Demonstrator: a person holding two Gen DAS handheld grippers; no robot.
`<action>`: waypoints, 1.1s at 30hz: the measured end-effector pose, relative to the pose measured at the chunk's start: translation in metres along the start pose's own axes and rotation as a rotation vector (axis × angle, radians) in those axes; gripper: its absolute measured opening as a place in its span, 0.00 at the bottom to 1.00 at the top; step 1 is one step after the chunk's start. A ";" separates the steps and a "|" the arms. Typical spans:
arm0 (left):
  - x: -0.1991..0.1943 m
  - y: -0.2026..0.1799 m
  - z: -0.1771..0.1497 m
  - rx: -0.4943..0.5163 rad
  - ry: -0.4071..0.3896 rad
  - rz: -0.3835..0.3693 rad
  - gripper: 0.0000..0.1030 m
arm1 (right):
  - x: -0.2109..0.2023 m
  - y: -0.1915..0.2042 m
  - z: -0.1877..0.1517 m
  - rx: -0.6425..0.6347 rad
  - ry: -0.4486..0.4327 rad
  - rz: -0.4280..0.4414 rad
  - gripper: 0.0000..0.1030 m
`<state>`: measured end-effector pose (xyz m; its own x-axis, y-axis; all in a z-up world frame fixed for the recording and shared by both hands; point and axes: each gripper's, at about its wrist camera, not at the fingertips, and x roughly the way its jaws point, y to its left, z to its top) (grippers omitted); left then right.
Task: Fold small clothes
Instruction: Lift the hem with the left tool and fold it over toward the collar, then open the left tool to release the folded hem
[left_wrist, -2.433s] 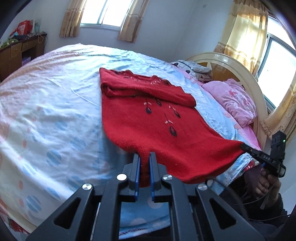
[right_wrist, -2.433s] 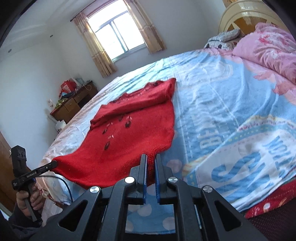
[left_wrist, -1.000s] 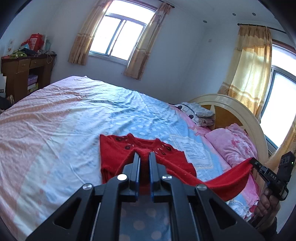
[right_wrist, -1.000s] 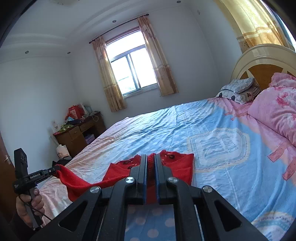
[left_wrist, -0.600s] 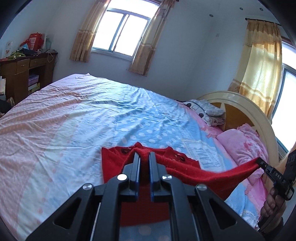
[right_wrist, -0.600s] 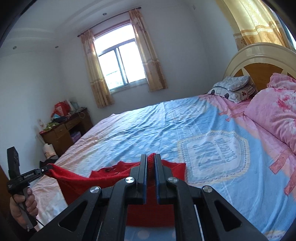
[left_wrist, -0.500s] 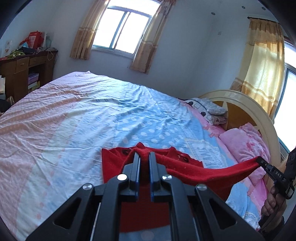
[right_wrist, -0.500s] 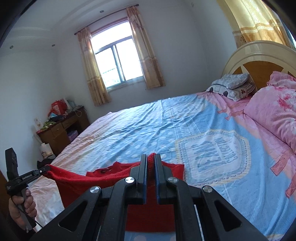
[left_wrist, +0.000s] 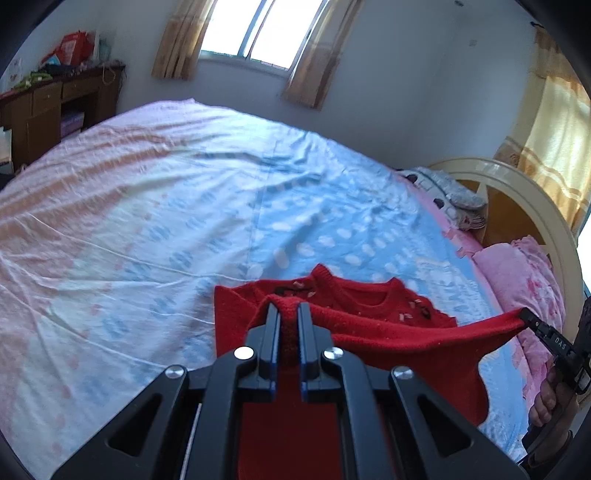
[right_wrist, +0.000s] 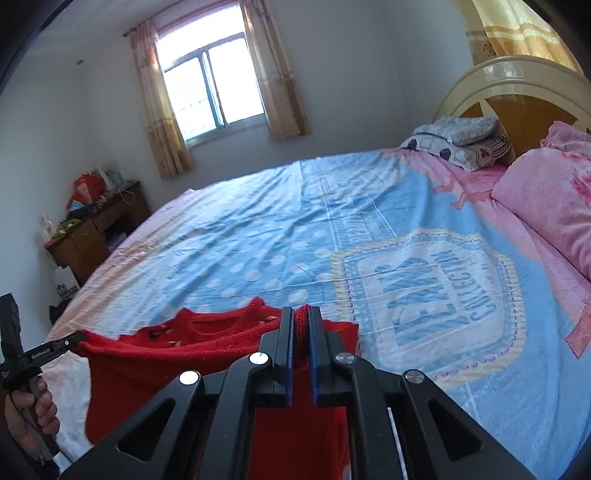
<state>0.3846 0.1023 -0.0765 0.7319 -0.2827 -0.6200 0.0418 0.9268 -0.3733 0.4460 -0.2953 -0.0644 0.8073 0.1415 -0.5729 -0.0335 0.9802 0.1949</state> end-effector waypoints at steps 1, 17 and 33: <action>0.007 0.001 0.001 0.000 0.009 0.004 0.08 | 0.007 -0.001 0.001 0.002 0.008 -0.004 0.06; 0.069 0.027 -0.008 -0.051 0.106 0.105 0.36 | 0.111 -0.011 -0.006 -0.021 0.168 -0.109 0.43; 0.048 0.014 -0.037 0.099 0.056 0.324 0.70 | 0.082 0.017 -0.044 -0.105 0.265 0.033 0.60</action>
<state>0.3946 0.0929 -0.1372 0.6794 0.0201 -0.7335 -0.1195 0.9893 -0.0835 0.4859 -0.2610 -0.1435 0.6229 0.1915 -0.7585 -0.1295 0.9814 0.1414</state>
